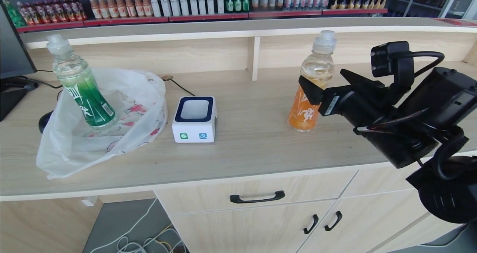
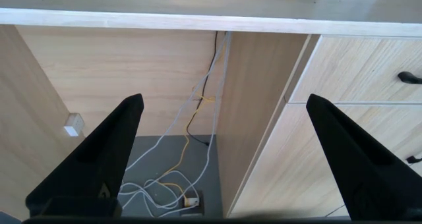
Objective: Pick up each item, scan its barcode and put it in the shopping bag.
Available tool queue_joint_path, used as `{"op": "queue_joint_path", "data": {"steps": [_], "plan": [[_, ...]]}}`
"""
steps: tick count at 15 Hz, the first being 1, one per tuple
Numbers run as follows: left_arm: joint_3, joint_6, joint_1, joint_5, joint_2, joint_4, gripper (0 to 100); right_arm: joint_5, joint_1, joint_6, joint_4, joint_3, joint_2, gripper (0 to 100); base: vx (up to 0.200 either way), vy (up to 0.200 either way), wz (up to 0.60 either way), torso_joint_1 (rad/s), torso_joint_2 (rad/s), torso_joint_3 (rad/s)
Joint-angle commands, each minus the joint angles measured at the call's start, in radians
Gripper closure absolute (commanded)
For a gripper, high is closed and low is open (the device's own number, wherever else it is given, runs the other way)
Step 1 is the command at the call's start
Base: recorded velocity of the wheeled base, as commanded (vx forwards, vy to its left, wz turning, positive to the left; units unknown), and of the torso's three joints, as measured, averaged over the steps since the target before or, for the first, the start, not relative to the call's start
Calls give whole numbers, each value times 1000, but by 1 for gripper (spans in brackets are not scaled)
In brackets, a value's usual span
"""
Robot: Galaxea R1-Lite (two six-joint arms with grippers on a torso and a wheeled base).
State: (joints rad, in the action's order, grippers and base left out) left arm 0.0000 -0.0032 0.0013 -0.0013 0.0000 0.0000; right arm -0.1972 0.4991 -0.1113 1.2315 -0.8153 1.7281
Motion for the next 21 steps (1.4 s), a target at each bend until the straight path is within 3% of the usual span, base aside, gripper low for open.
{"op": "queue_joint_path", "data": {"steps": [1,14,21], "plan": [[0,-1,0,0,0,0,0,-16,-16,1,0,-5,4,0,0,0,0,0,0,0],[0,0,0,0,0,0,0,-16,-17,2,-53,-212,159,0,0,0,0,0,0,0],[0,0,0,0,0,0,0,-16,-19,8,-53,-212,182,0,0,0,0,0,0,0]]}}
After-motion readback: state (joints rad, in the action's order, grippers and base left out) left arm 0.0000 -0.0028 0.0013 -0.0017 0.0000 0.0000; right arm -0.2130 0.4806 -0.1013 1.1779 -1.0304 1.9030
